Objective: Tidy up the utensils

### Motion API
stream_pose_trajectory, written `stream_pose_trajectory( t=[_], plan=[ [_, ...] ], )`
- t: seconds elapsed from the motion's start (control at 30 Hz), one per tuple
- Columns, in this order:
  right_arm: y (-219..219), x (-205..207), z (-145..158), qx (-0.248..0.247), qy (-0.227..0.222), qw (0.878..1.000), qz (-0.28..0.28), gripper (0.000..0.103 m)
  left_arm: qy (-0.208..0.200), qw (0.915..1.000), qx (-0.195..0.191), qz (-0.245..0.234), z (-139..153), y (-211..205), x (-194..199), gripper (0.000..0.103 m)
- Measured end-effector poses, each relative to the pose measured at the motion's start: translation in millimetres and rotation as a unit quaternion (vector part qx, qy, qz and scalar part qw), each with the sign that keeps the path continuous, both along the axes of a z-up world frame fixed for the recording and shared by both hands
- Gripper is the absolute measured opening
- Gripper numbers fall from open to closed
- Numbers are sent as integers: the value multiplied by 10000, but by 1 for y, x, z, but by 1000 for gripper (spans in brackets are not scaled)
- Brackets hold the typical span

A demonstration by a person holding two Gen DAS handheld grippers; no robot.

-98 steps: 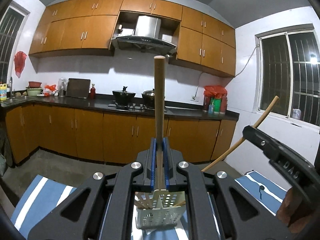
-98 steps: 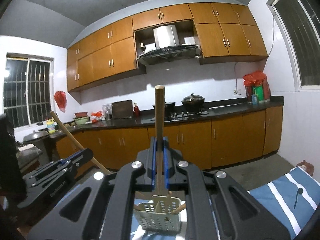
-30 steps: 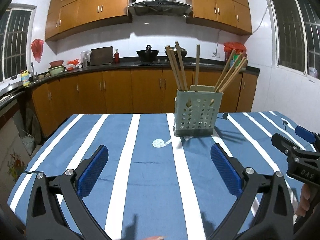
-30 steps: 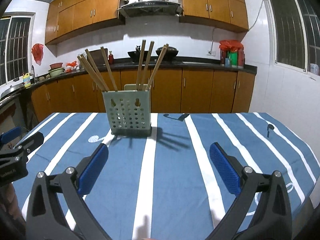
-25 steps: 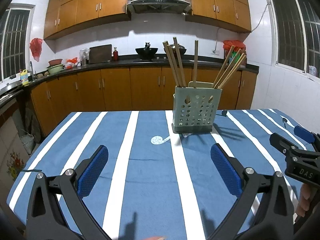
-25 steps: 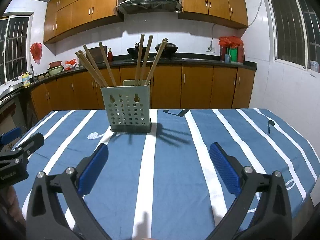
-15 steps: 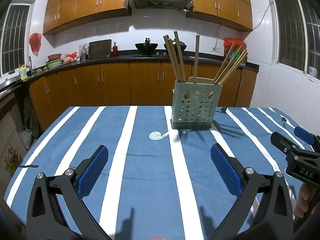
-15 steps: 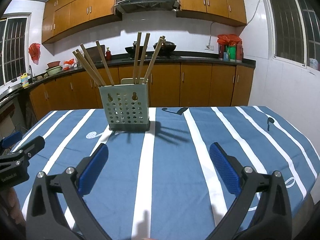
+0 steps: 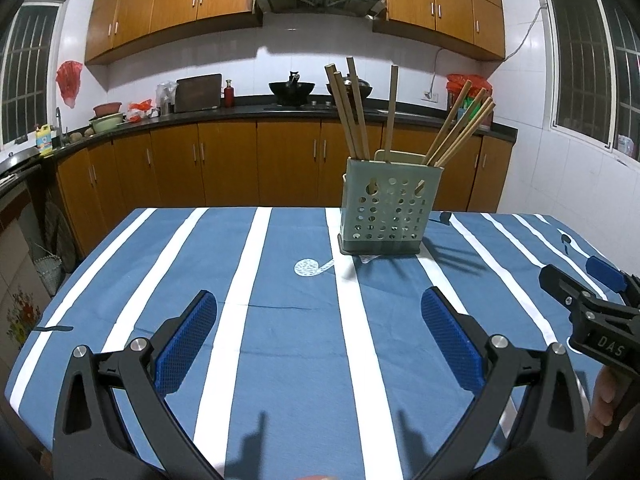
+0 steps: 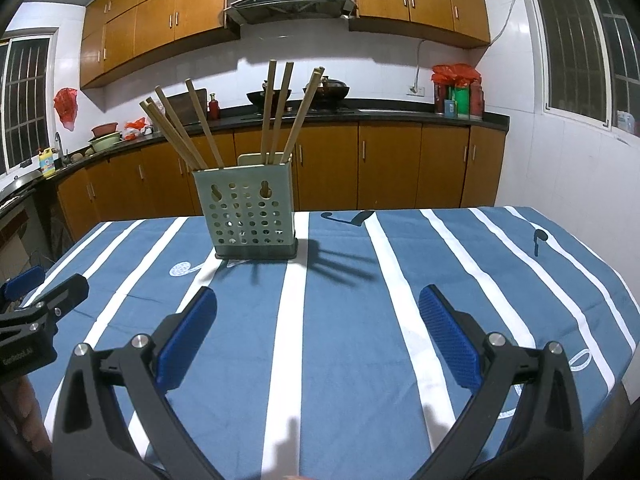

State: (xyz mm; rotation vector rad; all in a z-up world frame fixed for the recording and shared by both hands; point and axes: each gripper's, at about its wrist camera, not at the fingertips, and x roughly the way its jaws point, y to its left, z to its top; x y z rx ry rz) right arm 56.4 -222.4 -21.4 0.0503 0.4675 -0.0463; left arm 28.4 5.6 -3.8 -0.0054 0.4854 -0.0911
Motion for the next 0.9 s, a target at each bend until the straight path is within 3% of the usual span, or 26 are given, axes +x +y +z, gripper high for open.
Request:
stream_pose_trajectory(
  t=[0.9],
  plan=[
    [0, 0, 0, 9, 3, 10000, -6, 99, 2, 10000, 4, -5, 0, -2, 0, 101]
  ],
)
